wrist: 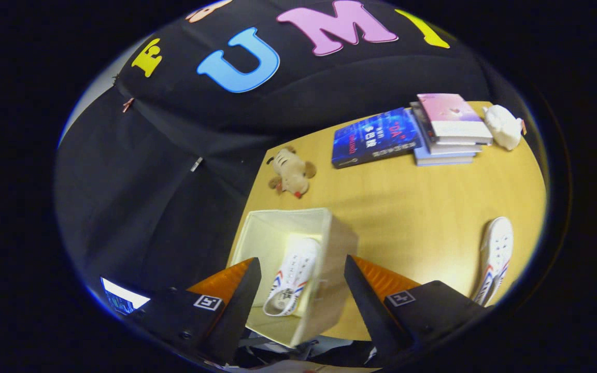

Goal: Open the storage box then place both shoes into the box .Put the left shoe in first, then the right shoe, with the right side of both shoes facing outward in a uniform manner.

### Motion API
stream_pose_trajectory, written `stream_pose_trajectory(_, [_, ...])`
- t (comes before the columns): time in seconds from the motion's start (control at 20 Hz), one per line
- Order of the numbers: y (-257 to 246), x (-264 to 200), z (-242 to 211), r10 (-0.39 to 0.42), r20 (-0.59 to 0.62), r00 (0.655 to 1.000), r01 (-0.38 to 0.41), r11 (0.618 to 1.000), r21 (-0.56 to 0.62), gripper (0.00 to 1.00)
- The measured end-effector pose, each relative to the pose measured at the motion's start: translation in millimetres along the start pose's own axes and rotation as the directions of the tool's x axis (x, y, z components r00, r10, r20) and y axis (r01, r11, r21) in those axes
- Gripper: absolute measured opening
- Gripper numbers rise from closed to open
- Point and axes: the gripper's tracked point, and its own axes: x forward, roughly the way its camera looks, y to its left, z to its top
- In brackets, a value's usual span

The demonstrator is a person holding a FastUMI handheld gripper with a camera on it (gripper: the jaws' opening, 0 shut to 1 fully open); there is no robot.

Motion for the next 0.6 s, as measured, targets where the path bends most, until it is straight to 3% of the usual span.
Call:
stream_pose_trajectory(0.35, [-194.5, -82.2, 11.8, -0.254, 0.032, 0.967, 0.250, 0.964, 0.093, 0.99])
stream_pose_trajectory(0.6, [-306.0, -96.6, -35.6, -0.384, -0.101, 0.918, 0.393, 0.914, 0.102, 0.97])
